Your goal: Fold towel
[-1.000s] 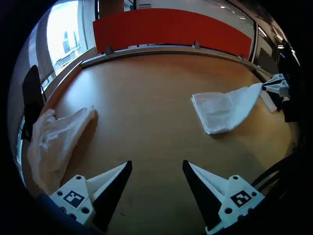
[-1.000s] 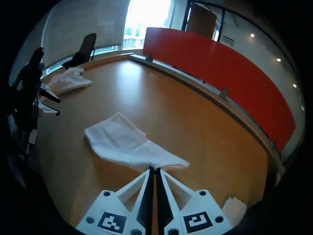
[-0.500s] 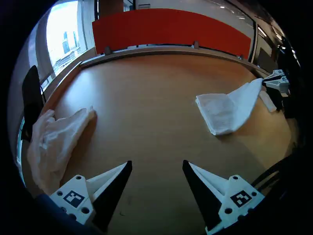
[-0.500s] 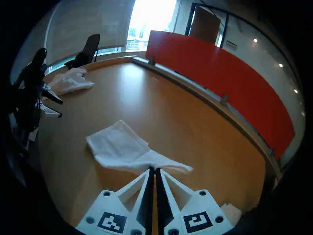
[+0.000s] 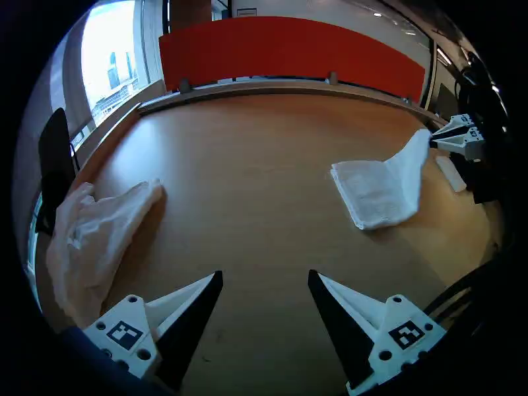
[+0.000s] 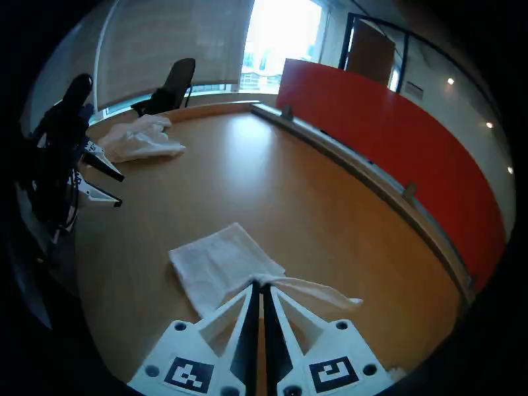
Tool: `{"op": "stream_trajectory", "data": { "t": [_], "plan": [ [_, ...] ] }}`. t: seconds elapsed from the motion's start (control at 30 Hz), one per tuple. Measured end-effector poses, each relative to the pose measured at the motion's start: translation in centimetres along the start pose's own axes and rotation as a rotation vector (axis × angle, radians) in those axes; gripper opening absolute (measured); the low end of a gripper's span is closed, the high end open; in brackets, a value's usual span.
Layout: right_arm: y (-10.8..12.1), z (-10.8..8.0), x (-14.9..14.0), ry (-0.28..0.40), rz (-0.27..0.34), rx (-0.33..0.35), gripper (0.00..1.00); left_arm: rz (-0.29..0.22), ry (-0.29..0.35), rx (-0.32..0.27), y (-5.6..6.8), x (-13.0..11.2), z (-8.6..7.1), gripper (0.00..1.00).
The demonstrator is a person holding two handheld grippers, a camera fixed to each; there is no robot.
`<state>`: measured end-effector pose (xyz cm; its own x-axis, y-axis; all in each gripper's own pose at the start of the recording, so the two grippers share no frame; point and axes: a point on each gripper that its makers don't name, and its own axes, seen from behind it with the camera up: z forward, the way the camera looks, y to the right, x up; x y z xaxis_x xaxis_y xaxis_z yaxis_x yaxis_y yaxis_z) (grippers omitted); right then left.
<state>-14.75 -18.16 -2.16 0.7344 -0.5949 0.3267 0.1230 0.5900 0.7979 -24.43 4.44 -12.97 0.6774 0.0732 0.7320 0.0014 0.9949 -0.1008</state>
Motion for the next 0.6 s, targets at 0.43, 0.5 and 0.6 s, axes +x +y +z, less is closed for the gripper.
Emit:
{"op": "stream_trajectory", "data": {
  "t": [0.43, 0.5, 0.6],
  "plan": [
    [-4.7, 3.5, 1.5, -0.004, -0.042, 0.105, 0.04, -0.018, 0.008, 0.005, -0.6, 0.0, -0.7, 0.96],
    [-5.0, 3.7, 1.5, -0.005, -0.044, 0.113, 0.04, -0.020, 0.009, 0.006, -0.8, 0.0, -0.8, 0.96],
    [-5.3, 4.0, 1.4, -0.010, -0.042, 0.121, 0.04, -0.022, 0.007, 0.008, -1.0, -0.1, -0.8, 0.96]
  ]
}}
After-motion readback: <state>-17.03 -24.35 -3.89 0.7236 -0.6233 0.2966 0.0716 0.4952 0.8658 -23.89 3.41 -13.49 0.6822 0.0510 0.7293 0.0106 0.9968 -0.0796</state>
